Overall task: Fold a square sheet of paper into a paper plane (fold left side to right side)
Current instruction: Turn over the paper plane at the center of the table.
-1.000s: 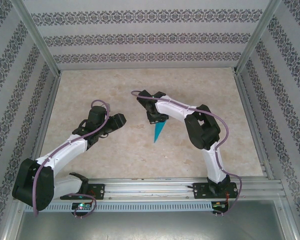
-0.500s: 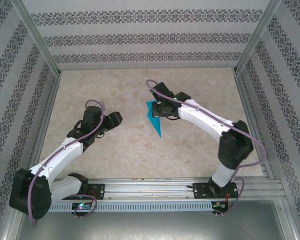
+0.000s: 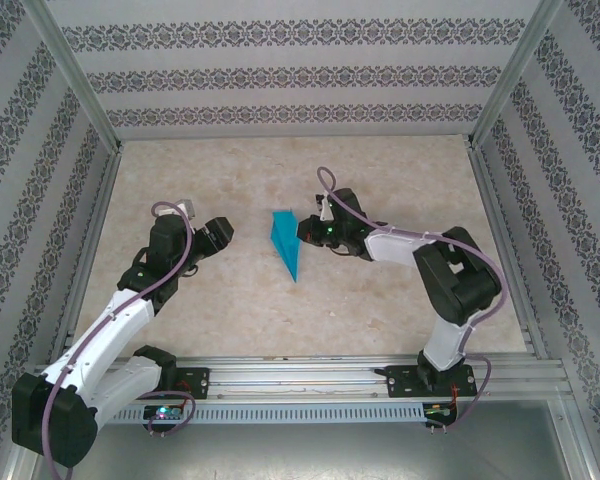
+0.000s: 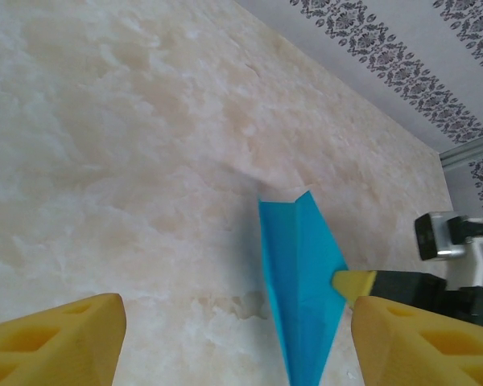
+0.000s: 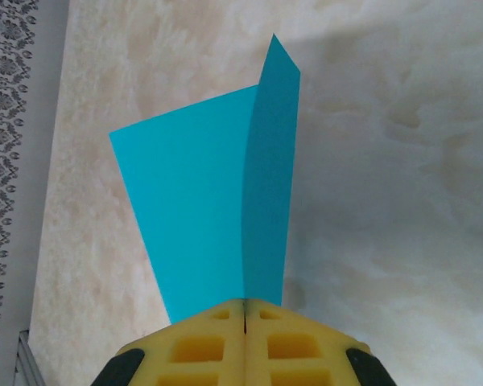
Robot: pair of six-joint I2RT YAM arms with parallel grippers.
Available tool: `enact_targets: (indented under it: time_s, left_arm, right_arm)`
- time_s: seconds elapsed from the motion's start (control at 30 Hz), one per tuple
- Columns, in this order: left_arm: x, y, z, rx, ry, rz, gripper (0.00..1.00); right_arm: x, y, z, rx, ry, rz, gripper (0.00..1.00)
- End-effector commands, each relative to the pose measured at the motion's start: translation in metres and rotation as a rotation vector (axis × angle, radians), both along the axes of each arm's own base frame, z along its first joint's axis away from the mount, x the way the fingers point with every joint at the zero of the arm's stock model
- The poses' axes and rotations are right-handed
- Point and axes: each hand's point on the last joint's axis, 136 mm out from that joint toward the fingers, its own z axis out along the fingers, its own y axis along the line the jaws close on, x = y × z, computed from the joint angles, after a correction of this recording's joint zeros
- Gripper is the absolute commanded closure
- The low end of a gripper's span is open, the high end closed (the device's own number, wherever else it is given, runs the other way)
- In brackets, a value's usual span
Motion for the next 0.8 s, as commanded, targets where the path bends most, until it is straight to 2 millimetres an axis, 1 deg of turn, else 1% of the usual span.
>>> enact_targets:
  time_s: [0.0,0.07,0.17,0.27,0.67,0.77]
  left_arm:
    - [-0.004,0.006,-0.008,0.026,0.026,0.002,0.26]
    - [-0.005,0.005,-0.009,0.025,0.03,0.0,0.26]
    - [-0.004,0.005,-0.009,0.021,0.029,-0.002,0.26]
    - [-0.003,0.004,-0.011,0.017,0.036,-0.005,0.26]
    - [0.002,-0.003,-0.02,-0.001,0.063,-0.028,0.26]
    - [0.003,-0.004,-0.023,-0.001,0.07,-0.028,0.26]
  right_arm:
    - [0.018,0.0,0.002,0.112,-0.057,-0.032,1.0]
    - [0.019,-0.007,-0.013,0.091,-0.037,-0.052,1.0]
    - [0.015,-0.017,-0.026,0.048,-0.021,-0.068,1.0]
    - [0.013,-0.025,-0.027,0.037,-0.023,-0.08,1.0]
    - [0.007,-0.034,-0.014,-0.012,-0.058,-0.07,1.0]
    - [0.006,-0.035,-0.014,-0.035,-0.051,-0.063,0.94]
